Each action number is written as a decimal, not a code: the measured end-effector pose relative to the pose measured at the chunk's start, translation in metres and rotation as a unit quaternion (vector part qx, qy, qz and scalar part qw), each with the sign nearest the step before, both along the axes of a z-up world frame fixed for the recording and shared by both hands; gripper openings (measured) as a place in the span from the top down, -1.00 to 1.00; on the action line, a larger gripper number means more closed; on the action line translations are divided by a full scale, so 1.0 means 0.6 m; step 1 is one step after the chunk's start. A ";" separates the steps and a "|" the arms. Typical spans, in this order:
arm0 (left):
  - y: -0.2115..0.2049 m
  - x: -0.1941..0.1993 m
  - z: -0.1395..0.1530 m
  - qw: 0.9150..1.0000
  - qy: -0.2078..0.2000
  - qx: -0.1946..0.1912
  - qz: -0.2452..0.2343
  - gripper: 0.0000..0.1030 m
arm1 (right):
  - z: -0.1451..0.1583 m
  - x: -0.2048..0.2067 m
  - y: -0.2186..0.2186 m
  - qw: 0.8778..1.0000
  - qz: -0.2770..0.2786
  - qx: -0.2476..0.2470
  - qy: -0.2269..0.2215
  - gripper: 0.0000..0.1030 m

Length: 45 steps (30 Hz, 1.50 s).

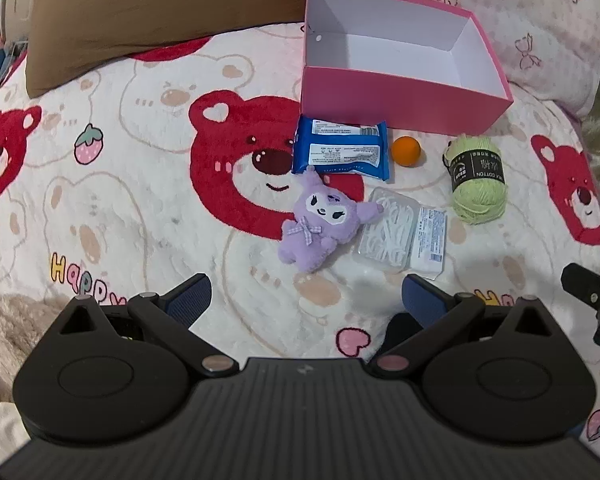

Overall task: Organize objects
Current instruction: 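Move both tools toward the purple plush doll on the bed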

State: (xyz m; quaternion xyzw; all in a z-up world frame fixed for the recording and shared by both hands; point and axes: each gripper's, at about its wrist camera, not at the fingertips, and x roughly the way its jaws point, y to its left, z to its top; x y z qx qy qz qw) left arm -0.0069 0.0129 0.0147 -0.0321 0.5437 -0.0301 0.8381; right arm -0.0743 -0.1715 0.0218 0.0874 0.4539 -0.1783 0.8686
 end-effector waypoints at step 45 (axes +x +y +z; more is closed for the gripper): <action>0.017 0.026 0.005 0.999 0.010 -0.014 -0.044 -0.99 | 0.020 0.007 0.003 0.996 0.076 0.035 -0.018 -1.00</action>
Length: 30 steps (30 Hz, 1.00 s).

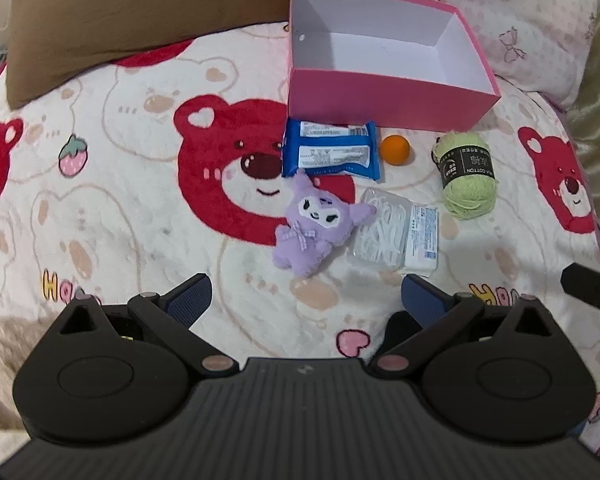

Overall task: Organize objects
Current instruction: 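Move both tools toward the purple plush doll on the bed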

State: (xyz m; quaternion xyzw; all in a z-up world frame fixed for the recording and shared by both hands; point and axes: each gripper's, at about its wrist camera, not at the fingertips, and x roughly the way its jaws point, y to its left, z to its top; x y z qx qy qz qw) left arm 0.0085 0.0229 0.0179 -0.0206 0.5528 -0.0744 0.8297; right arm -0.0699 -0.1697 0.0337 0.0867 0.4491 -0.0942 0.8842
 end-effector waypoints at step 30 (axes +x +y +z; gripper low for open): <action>0.054 0.049 -0.070 1.000 0.002 -0.009 -0.016 -0.79 | -0.052 0.082 0.059 0.993 0.111 0.022 0.026 -0.96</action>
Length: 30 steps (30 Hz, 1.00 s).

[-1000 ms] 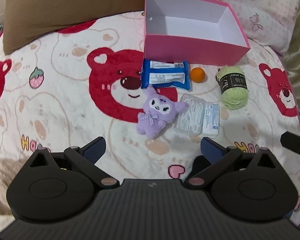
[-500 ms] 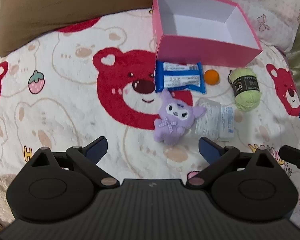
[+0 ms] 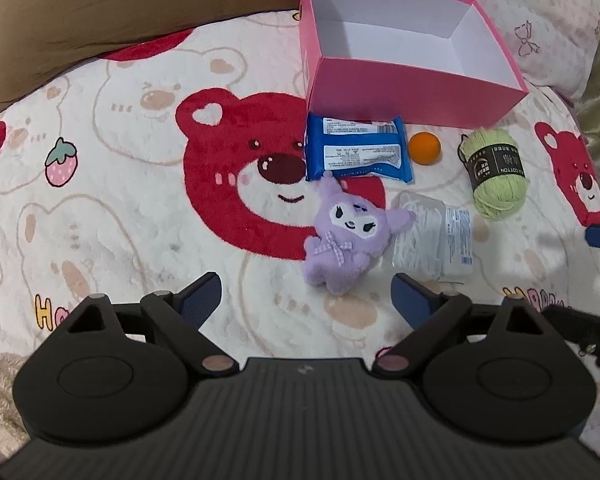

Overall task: Organize objects
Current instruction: 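Move both tools toward the purple plush doll on the bed, then close the left and right grippers together on the purple plush doll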

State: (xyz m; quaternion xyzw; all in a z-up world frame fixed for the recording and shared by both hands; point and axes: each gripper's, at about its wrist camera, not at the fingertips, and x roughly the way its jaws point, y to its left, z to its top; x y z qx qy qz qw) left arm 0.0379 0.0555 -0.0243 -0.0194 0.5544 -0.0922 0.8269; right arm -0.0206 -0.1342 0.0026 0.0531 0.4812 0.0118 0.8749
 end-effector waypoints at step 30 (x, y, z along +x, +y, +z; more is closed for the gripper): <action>0.033 0.067 -0.113 0.999 -0.040 -0.005 0.009 -0.80 | -0.160 0.123 0.087 0.997 0.025 0.064 0.032 -0.96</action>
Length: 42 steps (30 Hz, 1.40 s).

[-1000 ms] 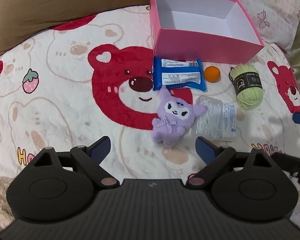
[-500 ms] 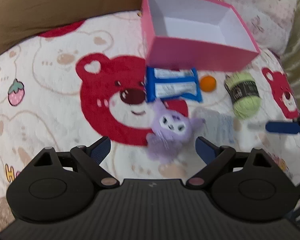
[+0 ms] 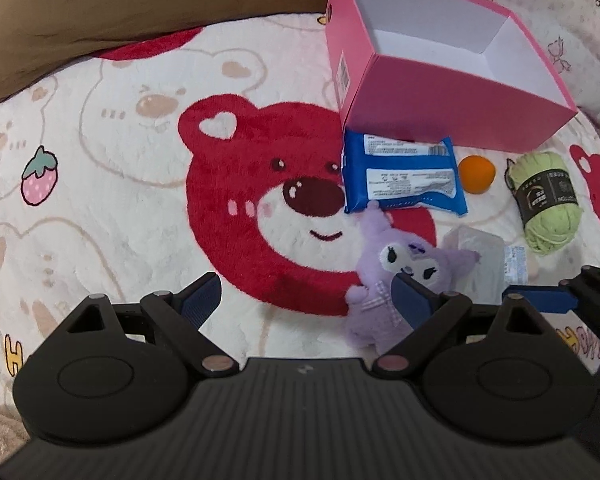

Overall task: Organize objects
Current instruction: 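Close the left and right grippers together on the purple plush doll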

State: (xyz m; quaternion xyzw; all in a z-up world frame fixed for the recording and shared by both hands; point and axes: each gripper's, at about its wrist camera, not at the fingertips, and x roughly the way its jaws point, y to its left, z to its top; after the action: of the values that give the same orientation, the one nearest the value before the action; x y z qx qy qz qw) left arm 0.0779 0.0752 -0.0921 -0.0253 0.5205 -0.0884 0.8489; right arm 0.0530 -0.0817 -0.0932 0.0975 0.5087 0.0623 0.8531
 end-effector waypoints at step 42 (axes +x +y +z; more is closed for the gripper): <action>-0.010 0.039 -0.091 0.993 -0.001 -0.094 -0.074 -0.85 | -0.095 0.040 0.028 0.996 -0.080 0.004 -0.033 -0.92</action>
State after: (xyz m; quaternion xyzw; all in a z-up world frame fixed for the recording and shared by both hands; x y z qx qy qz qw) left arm 0.1011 0.0693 -0.1466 -0.0662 0.5098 -0.1996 0.8342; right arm 0.0771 -0.0649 -0.1500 0.1392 0.4706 -0.0012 0.8713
